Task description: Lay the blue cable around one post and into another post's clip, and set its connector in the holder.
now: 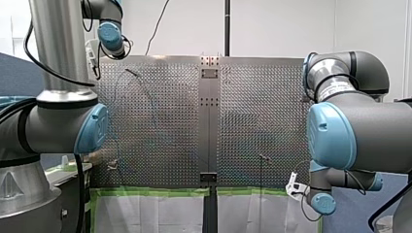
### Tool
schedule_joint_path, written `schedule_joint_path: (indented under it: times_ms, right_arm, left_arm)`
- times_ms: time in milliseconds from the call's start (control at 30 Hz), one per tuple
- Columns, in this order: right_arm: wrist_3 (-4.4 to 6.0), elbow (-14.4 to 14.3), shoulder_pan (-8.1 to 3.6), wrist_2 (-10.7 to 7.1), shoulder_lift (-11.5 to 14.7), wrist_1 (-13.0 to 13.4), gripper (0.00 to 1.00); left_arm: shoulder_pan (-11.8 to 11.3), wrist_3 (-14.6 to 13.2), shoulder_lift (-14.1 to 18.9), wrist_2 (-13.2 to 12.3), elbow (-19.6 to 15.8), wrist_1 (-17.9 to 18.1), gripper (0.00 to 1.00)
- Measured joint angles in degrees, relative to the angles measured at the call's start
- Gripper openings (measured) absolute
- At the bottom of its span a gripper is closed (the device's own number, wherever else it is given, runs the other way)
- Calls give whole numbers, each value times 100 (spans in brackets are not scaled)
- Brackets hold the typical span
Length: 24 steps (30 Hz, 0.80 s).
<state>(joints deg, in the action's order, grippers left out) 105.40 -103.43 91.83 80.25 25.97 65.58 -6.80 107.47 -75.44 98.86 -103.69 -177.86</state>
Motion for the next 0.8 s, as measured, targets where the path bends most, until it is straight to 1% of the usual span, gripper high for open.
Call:
schedule_joint_path:
  times_ms: [133, 300, 800]
  right_arm:
    - [0, 3, 4, 0, 0, -2, 0]
    - [0, 15, 14, 0, 1, -15, 0]
    - [0, 18, 32, -9, -1, -33, 0]
  left_arm:
    - [118, -199, -55, 30, 0, -200, 100]
    - [197, -465, -61, 14, 0, -464, 100]
    - [224, -1232, -65, -89, 68, -1230, 100]
